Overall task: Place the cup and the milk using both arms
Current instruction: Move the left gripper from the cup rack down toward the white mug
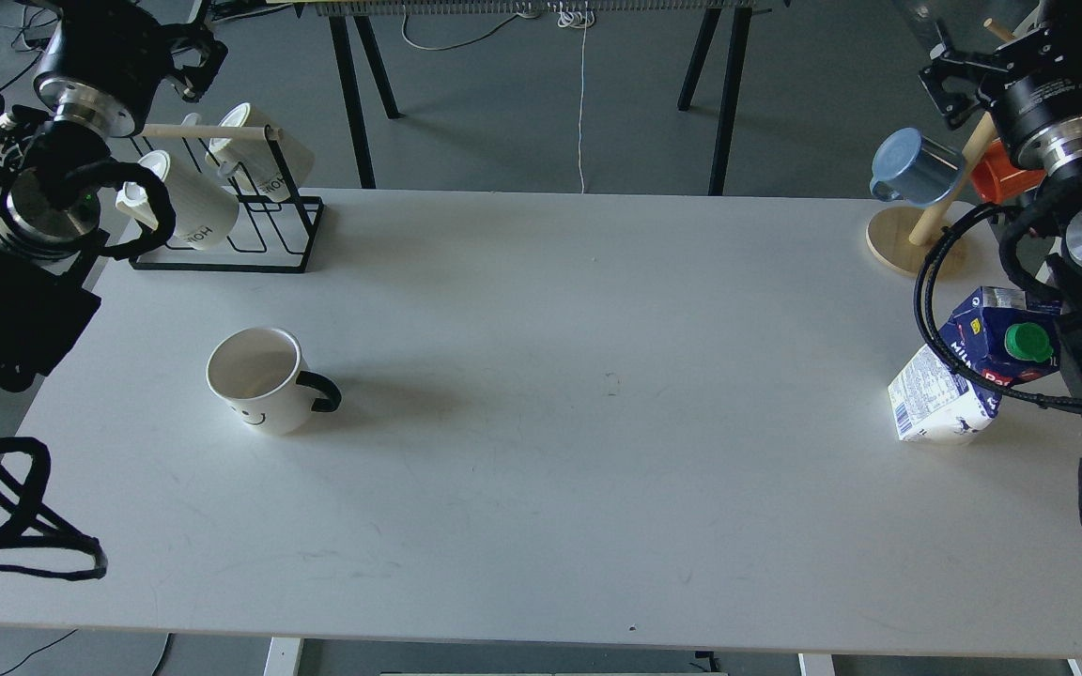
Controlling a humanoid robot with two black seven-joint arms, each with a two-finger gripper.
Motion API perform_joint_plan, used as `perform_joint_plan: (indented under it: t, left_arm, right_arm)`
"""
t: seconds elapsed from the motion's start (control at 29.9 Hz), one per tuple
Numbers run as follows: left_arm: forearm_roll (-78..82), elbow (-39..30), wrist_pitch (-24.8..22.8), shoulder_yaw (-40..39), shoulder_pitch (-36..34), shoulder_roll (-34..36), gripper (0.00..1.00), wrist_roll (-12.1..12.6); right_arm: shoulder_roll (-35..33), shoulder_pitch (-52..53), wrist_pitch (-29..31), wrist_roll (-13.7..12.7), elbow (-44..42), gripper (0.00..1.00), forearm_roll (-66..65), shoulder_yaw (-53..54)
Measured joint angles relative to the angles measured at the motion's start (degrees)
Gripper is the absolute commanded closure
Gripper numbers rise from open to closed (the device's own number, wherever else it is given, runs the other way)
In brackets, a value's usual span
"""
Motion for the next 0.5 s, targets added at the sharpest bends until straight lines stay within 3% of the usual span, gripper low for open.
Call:
perform_joint_plan:
  t: [0.33,0.5]
  left_arm:
    - [0.19,0.04,0.0,0.52,0.2,0.31,0.01,0.83]
    - [1.37,-0.4,0.0,2.03,0.43,3.9,0.01,0.88]
  right_arm:
    - [0.49,0.09,0.0,0.13,0.18,0.01,0.0,-0.2]
    - [0.52,0.11,0.0,0.13,0.54,0.01,0.0,-0.22]
